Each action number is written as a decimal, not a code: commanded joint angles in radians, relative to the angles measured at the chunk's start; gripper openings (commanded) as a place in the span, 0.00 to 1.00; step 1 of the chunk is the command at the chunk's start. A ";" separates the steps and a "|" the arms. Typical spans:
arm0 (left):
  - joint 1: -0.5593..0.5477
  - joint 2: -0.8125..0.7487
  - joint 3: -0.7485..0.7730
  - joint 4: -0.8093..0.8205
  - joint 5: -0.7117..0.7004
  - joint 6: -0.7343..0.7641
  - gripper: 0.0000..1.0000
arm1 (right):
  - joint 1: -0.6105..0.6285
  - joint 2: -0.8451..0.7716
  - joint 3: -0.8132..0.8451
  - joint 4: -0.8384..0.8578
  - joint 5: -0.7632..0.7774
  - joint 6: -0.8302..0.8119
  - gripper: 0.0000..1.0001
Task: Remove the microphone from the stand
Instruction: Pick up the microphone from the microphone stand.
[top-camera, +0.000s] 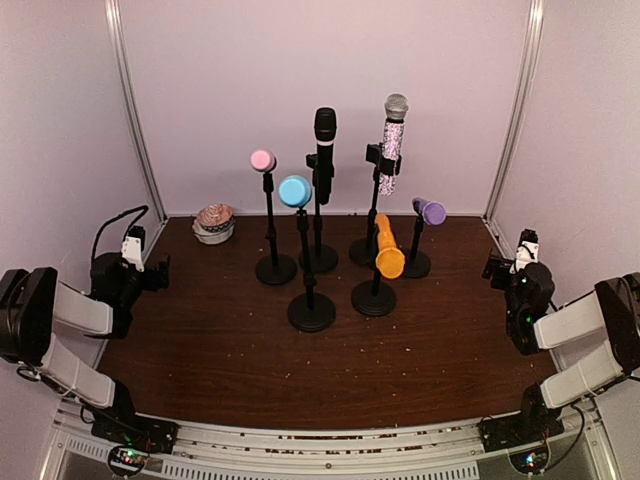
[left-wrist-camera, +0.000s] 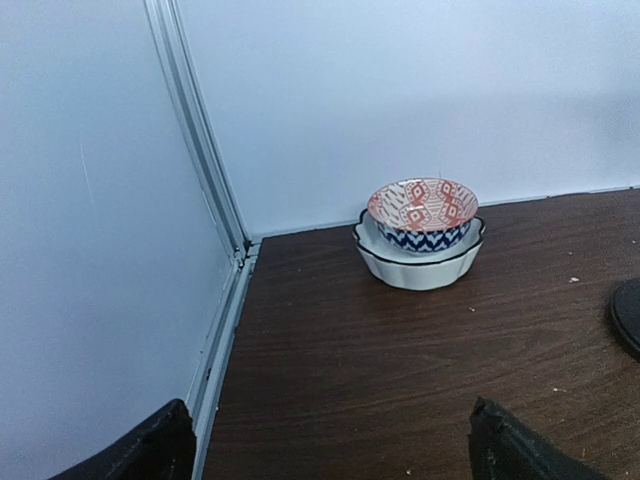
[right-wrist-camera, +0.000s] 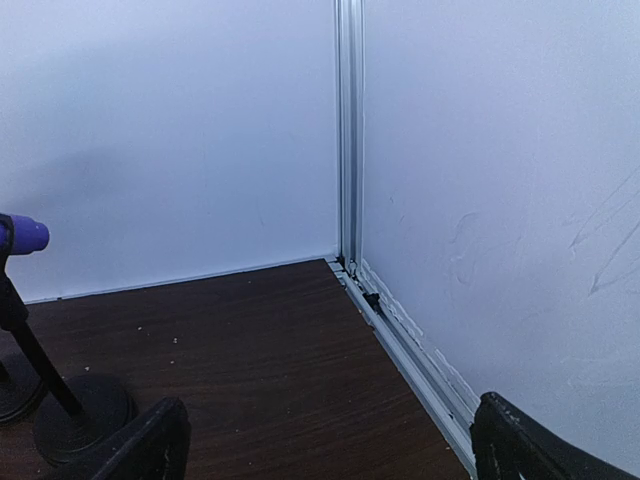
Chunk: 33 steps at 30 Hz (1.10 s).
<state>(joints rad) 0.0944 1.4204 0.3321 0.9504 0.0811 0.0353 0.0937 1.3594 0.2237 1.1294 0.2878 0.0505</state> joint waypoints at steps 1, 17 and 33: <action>-0.007 0.003 -0.001 0.059 -0.010 0.006 0.98 | -0.006 0.001 0.007 0.006 -0.009 -0.004 1.00; 0.002 -0.014 0.012 0.025 0.002 -0.002 0.98 | -0.006 -0.144 0.147 -0.369 0.199 0.102 1.00; 0.008 -0.203 0.704 -1.247 0.255 0.136 0.98 | 0.003 -0.429 0.546 -0.820 -0.315 0.206 1.00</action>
<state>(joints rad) 0.0975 1.2446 0.9447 0.0387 0.2184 0.1204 0.0864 0.9298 0.6209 0.4774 0.2207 0.1631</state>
